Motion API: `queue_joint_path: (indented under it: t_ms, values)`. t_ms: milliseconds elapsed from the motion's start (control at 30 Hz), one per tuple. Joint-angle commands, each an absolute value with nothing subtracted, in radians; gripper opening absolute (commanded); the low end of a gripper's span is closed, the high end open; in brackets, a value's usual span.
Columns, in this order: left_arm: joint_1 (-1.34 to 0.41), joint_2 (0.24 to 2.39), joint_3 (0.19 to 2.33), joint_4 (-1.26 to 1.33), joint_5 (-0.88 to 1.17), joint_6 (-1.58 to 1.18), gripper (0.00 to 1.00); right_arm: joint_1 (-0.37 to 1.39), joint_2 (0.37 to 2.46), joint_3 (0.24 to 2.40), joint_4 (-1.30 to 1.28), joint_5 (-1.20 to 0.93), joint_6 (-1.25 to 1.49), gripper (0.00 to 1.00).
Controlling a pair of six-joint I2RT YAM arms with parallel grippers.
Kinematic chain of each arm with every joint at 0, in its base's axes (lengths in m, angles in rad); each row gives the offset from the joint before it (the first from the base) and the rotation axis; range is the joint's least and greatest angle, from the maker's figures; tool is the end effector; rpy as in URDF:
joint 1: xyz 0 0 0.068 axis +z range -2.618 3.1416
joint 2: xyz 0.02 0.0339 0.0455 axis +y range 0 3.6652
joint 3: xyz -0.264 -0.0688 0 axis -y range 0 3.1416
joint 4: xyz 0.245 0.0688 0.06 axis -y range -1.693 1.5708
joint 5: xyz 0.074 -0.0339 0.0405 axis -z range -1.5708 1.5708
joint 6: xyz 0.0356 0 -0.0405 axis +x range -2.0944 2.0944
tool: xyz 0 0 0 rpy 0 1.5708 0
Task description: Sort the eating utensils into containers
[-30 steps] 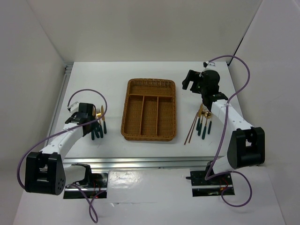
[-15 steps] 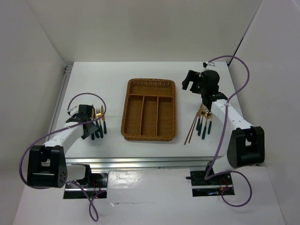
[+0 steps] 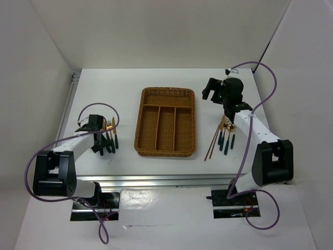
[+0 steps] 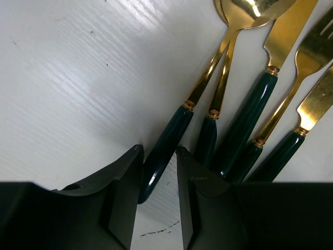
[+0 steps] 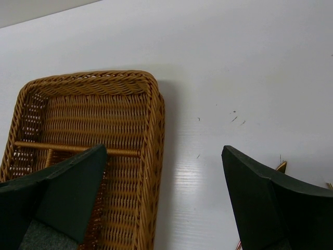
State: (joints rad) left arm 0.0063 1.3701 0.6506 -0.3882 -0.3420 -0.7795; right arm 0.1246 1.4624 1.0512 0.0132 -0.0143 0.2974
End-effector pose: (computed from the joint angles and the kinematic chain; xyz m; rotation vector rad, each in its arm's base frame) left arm 0.2391 0.0134 0.1597 -1.0858 2.3452 0.1834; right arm 0.3383 0.0429 0.2905 0.1615 1.9735 0.2894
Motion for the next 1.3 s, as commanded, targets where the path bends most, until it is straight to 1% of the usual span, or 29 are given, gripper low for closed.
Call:
queue_joint_path:
  t_ms: [0, 33, 67, 200, 300, 400, 500, 733, 900, 1033, 1133, 1267]
  values:
    - [0.012, 1.407, 0.667, -0.379, -0.313, -0.764, 0.44, 0.126, 1.47, 1.103, 0.043, 0.0, 0.285, 1.0]
    - [0.012, 1.416, 0.667, -0.379, -0.313, -0.764, 0.41, 0.126, 1.47, 1.103, 0.043, 0.009, 0.285, 1.0]
    - [0.012, 1.426, 0.667, -0.379, -0.313, -0.764, 0.41, 0.126, 1.47, 1.103, 0.043, 0.009, 0.285, 1.0]
    - [0.012, 1.427, 0.676, -0.379, -0.304, -0.764, 0.31, 0.126, 1.47, 1.103, 0.043, 0.009, 0.285, 1.0]
    - [0.012, 1.427, 0.676, -0.379, -0.304, -0.764, 0.25, 0.126, 1.47, 1.103, 0.043, 0.009, 0.285, 1.0]
    - [0.012, 1.391, 0.676, -0.388, -0.304, -0.764, 0.22, 0.126, 1.47, 1.103, 0.043, 0.009, 0.285, 1.0]
    - [0.012, 1.338, 0.676, -0.4, -0.293, -0.782, 0.2, 0.126, 1.47, 1.103, 0.043, 0.009, 0.285, 1.0]
    - [0.012, 1.123, 0.689, -0.475, -0.293, -0.834, 0.2, 0.126, 1.47, 1.103, 0.043, 0.009, 0.285, 1.0]
    - [0.012, 1.037, 0.716, -0.47, -0.152, -0.773, 0.2, 0.126, 1.46, 1.103, 0.043, 0.028, 0.295, 1.0]
    - [-0.038, 1.037, 0.736, -0.425, -0.103, -0.773, 0.2, 0.126, 1.46, 1.103, 0.032, 0.037, 0.304, 1.0]
    - [-0.1, 1.094, 0.78, -0.388, -0.08, -0.782, 0.2, 0.126, 1.46, 1.094, 0.023, 0.046, 0.314, 1.0]
    - [-0.199, 1.189, 0.863, -0.357, -0.071, -0.769, 0.23, 0.126, 1.451, 1.085, 0.014, 0.066, 0.324, 1.0]
